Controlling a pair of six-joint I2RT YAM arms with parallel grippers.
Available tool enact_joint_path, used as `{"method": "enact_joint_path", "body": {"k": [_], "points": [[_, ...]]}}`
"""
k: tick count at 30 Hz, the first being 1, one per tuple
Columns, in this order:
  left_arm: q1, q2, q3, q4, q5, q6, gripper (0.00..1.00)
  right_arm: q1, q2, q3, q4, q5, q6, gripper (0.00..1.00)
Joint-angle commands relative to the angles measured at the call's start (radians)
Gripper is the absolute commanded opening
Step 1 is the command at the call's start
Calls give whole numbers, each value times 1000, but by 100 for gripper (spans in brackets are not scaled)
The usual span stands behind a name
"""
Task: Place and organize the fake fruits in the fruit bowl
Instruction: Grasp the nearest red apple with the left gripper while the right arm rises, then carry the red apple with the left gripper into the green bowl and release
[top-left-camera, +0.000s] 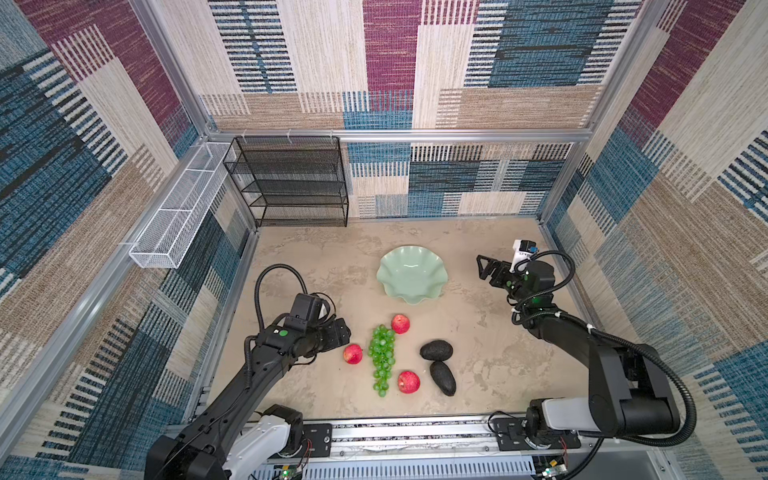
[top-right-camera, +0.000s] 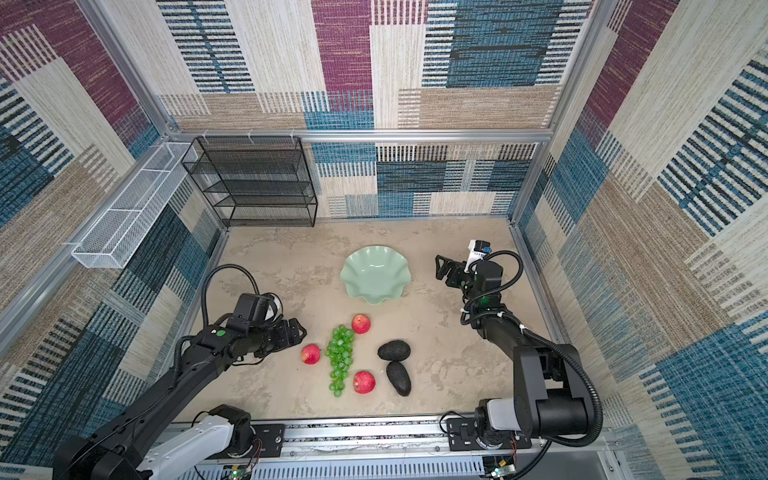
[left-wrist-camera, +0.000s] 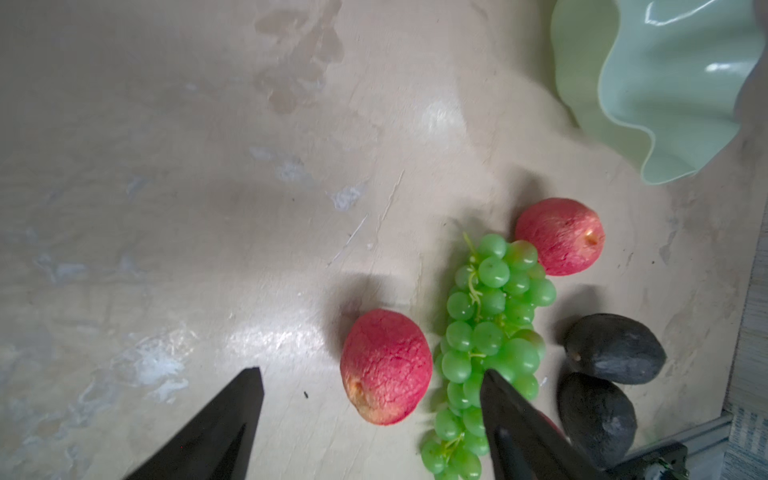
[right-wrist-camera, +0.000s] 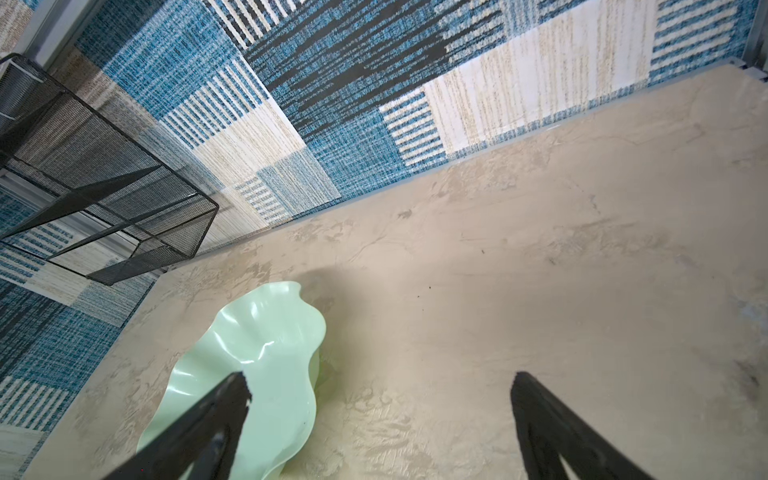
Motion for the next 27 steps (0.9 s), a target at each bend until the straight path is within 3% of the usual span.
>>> {"method": "enact_joint_path", "body": {"k": [1, 10, 21, 27], "points": [[-26, 22, -2, -14, -12, -30, 84, 2, 1, 0, 25, -18, 18, 100], [-108, 84, -52, 55, 10, -57, 80, 3, -17, -39, 26, 0, 32, 100], [-142, 168, -73, 139, 13, -60, 58, 2, 9, -38, 37, -1, 49, 100], [-142, 121, -40, 107, 11, -32, 48, 2, 22, -40, 38, 0, 56, 100]]}}
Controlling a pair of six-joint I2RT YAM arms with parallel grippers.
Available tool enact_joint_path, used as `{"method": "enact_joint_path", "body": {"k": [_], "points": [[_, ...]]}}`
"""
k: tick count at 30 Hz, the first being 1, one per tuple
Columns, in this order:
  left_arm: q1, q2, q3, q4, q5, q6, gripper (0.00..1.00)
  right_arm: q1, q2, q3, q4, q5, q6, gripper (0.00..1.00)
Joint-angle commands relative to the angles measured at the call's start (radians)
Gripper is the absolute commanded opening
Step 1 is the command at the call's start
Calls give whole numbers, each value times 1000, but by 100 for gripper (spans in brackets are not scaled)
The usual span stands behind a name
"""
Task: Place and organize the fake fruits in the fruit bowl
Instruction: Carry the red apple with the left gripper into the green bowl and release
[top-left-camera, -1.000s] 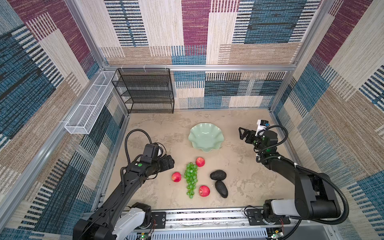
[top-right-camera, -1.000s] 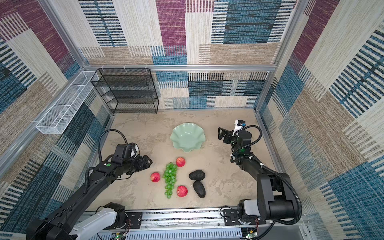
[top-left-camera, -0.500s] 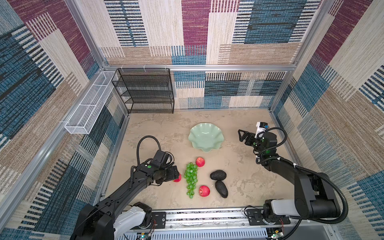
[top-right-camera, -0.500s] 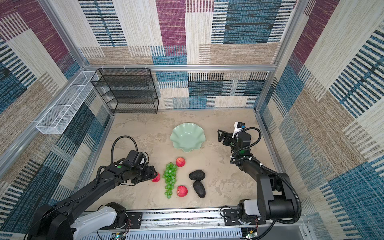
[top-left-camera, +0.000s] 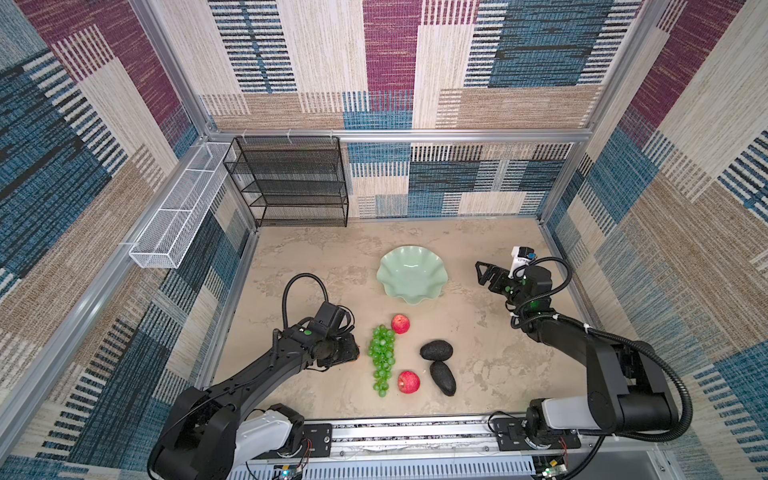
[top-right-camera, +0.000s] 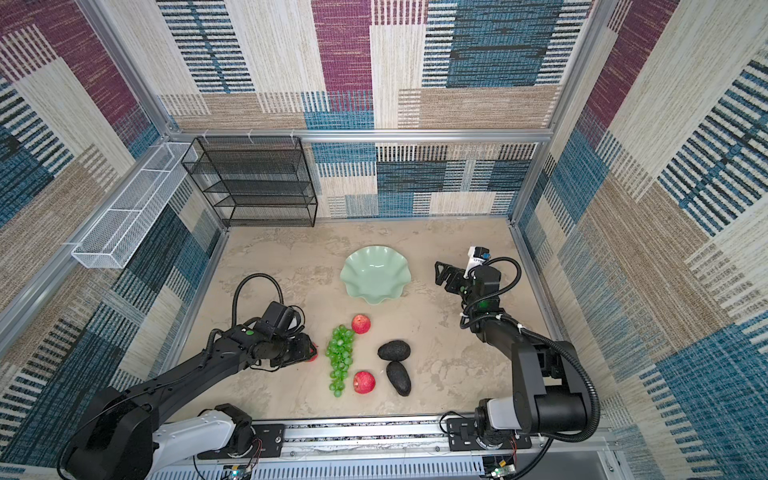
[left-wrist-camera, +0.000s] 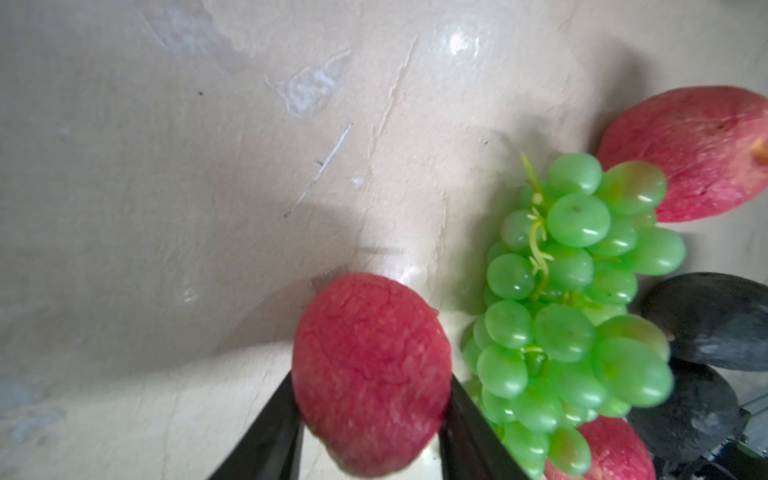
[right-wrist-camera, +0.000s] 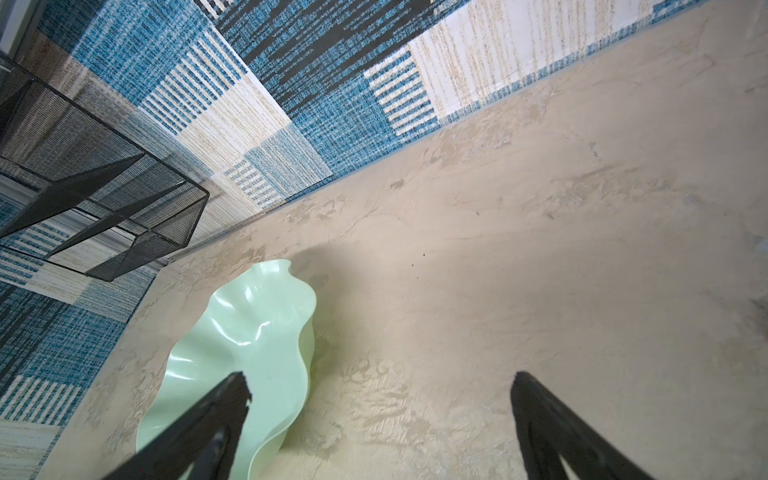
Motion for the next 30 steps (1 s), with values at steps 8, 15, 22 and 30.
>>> {"method": "enact_joint_path", "body": {"k": [8, 15, 22, 30], "points": [[0, 9, 281, -33, -85, 187, 50, 2, 24, 44, -35, 42, -5, 100], [0, 344, 613, 63, -18, 298, 50, 2, -23, 60, -103, 66, -27, 100], [-1, 727, 917, 101, 69, 320, 50, 2, -59, 60, -213, 120, -63, 100], [-37, 984, 1167, 52, 46, 276, 51, 2, -67, 59, -247, 116, -76, 100]]}}
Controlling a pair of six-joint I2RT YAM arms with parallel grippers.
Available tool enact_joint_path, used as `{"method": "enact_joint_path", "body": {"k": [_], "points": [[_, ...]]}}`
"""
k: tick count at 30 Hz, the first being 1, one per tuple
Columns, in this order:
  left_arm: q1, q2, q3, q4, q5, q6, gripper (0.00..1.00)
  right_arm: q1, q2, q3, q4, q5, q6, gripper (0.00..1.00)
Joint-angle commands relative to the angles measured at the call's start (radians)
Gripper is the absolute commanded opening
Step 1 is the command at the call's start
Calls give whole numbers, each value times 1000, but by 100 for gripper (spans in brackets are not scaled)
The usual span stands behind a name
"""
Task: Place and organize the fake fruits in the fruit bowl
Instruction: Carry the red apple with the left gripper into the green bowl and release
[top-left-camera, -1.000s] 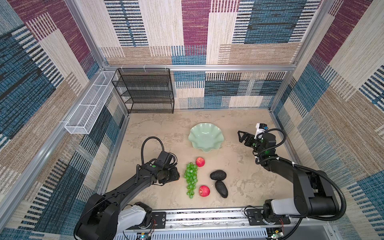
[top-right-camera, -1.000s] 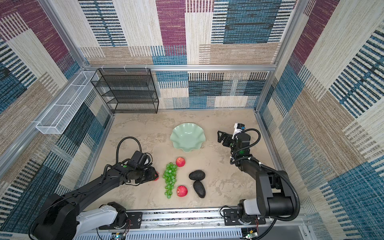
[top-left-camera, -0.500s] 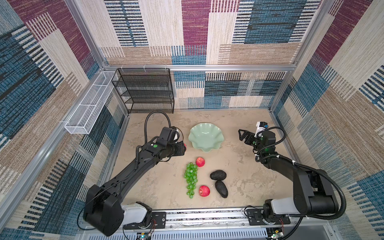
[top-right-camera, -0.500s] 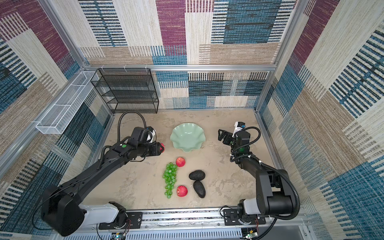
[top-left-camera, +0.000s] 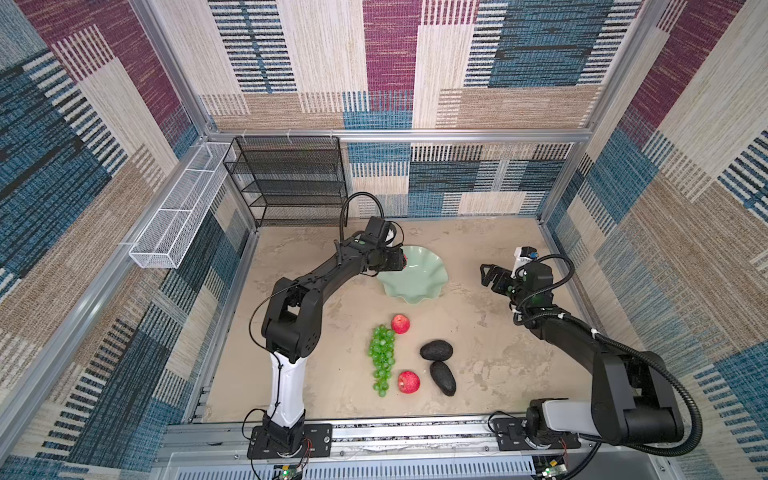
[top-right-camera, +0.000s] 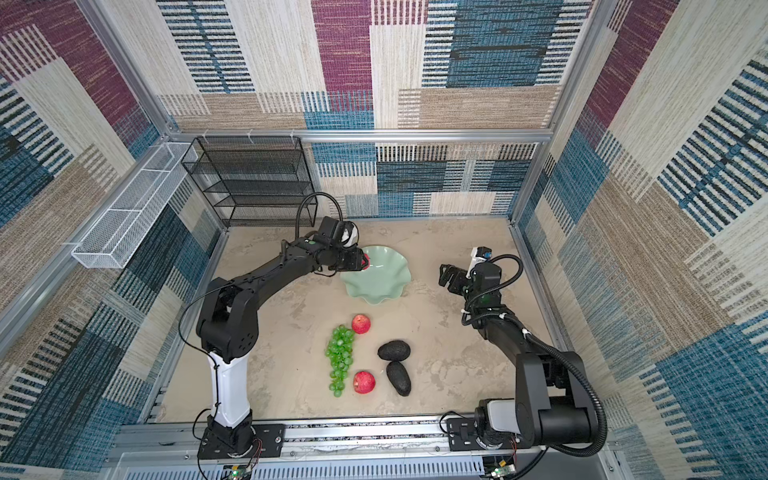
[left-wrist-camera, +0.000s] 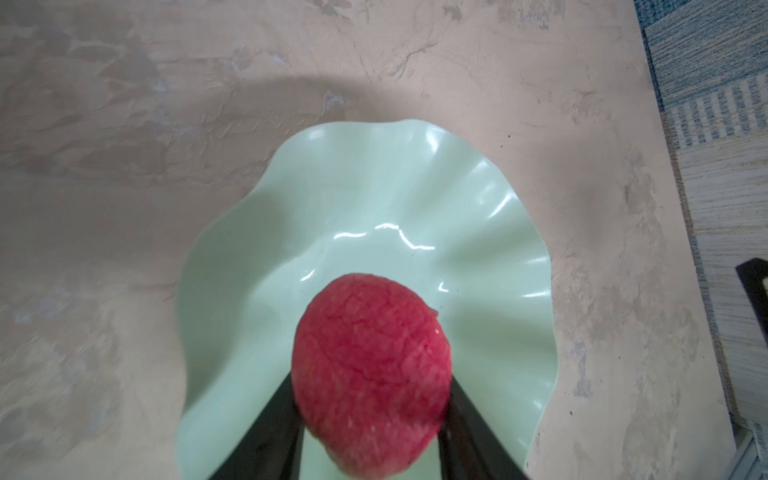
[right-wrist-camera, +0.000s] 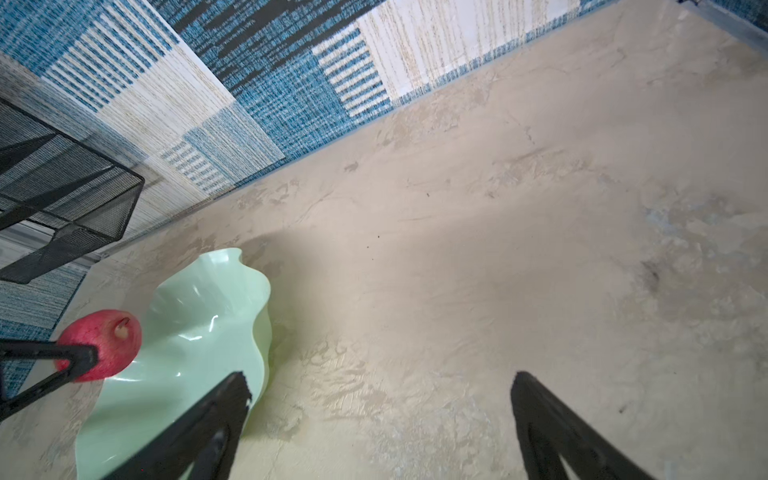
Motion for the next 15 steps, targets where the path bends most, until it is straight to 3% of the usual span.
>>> {"method": "enact_joint_path", "body": {"k": [1, 8, 15], "points": [[-12, 73, 59, -32, -3, -8, 51, 2, -1, 9, -9, 7, -18, 100], [-18, 174, 135, -52, -2, -61, 53, 3, 21, 46, -56, -40, -17, 99], [-20, 200, 165, -60, 25, -79, 67, 53, -21, 84, -169, -47, -37, 98]]}}
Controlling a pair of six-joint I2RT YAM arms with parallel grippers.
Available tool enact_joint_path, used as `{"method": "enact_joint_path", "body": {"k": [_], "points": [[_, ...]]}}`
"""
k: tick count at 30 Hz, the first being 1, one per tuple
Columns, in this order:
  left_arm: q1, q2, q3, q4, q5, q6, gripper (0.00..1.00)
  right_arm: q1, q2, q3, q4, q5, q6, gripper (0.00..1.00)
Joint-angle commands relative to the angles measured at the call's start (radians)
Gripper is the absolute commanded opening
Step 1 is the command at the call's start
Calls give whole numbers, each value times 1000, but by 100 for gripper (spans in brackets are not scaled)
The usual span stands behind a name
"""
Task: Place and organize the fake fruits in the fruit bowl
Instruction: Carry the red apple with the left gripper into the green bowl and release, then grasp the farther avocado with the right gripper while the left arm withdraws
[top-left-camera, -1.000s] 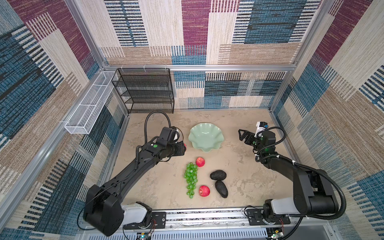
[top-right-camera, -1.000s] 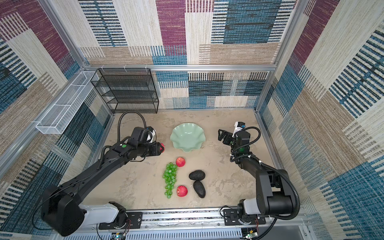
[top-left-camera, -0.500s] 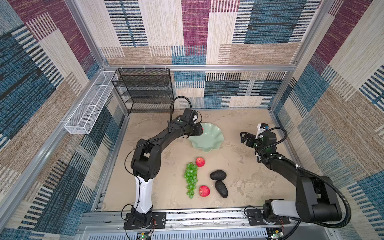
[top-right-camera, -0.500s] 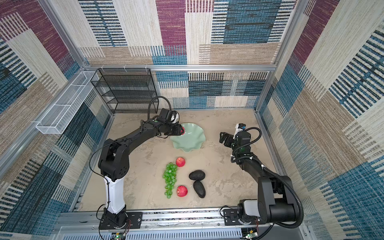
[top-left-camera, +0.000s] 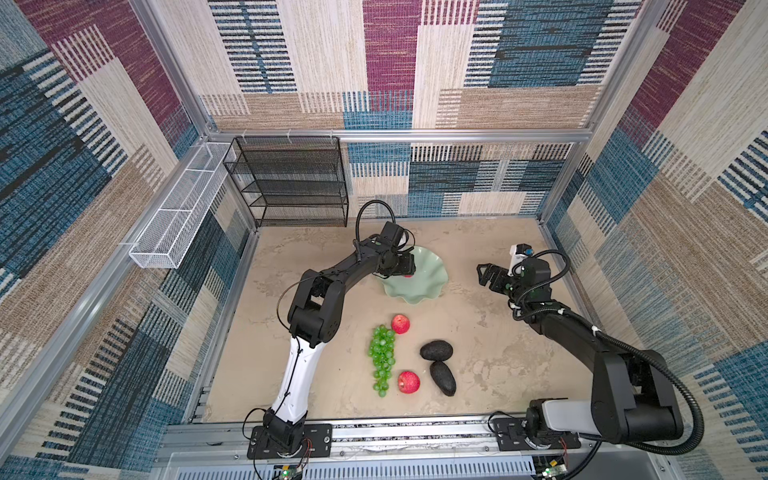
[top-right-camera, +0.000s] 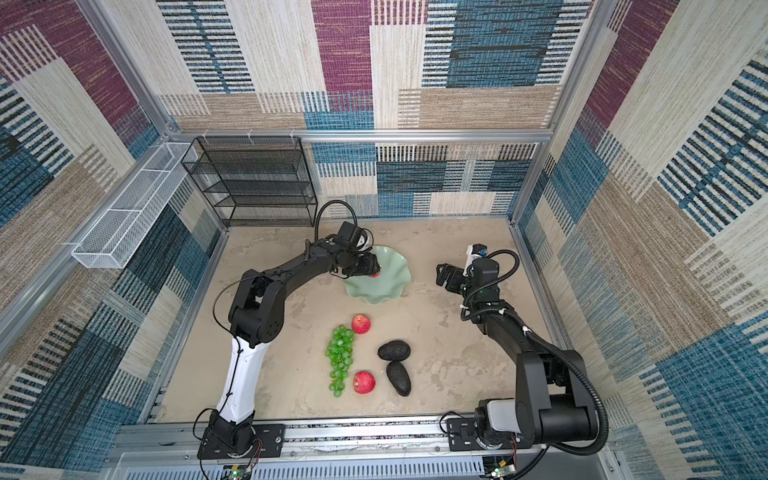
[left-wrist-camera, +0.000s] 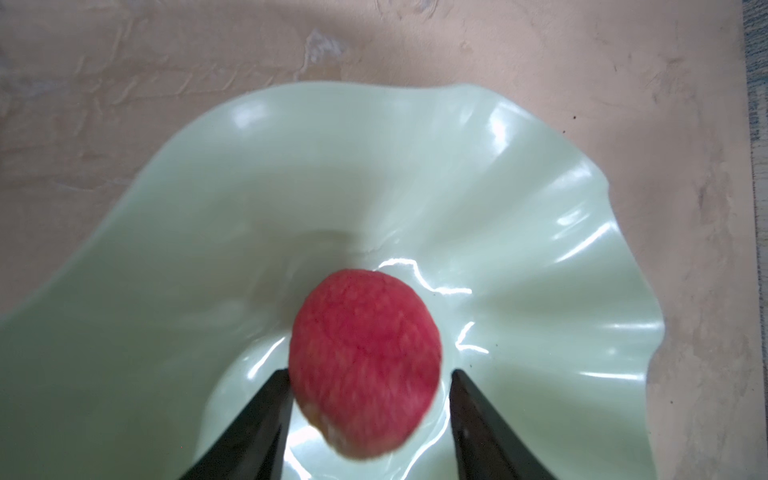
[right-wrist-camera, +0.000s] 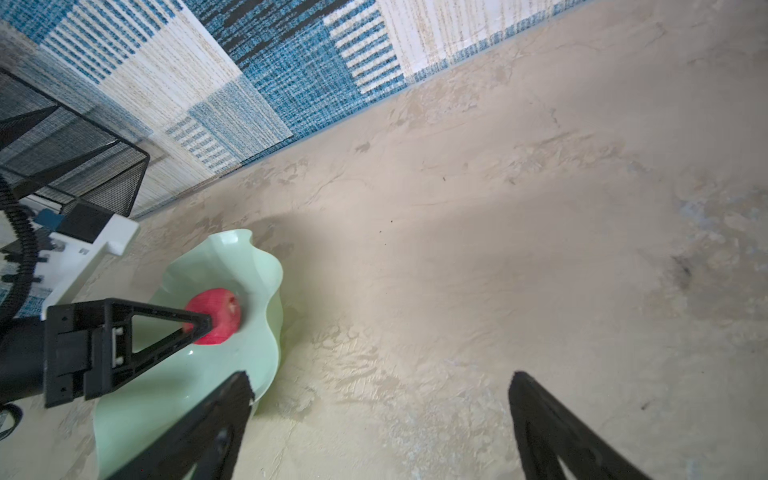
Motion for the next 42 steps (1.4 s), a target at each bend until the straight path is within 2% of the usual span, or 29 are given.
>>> {"method": "enact_joint_path", "body": {"k": [1, 6, 11, 18, 23, 31, 39, 42], "points": [[0, 0, 13, -18, 26, -22, 69, 36, -28, 19, -73, -5, -22, 98], [-1, -37, 9, -20, 15, -23, 73, 142, -94, 11, -196, 2, -43, 96], [4, -176, -78, 65, -46, -22, 73, 303, -225, -54, -321, 51, 2, 95], [11, -547, -444, 422, -187, -33, 74, 508, -390, -100, -540, 134, 108, 91], [30, -749, -646, 526, -302, -24, 75, 646, -461, -122, -646, 144, 230, 90], [89, -938, -864, 597, -371, -55, 78, 906, -390, -143, -703, 204, 393, 89], [153, -1001, -958, 576, -342, -118, 78, 946, -219, -158, -570, 216, 391, 82], [174, -1024, -985, 576, -335, -131, 78, 952, -157, -156, -538, 220, 382, 76]]}}
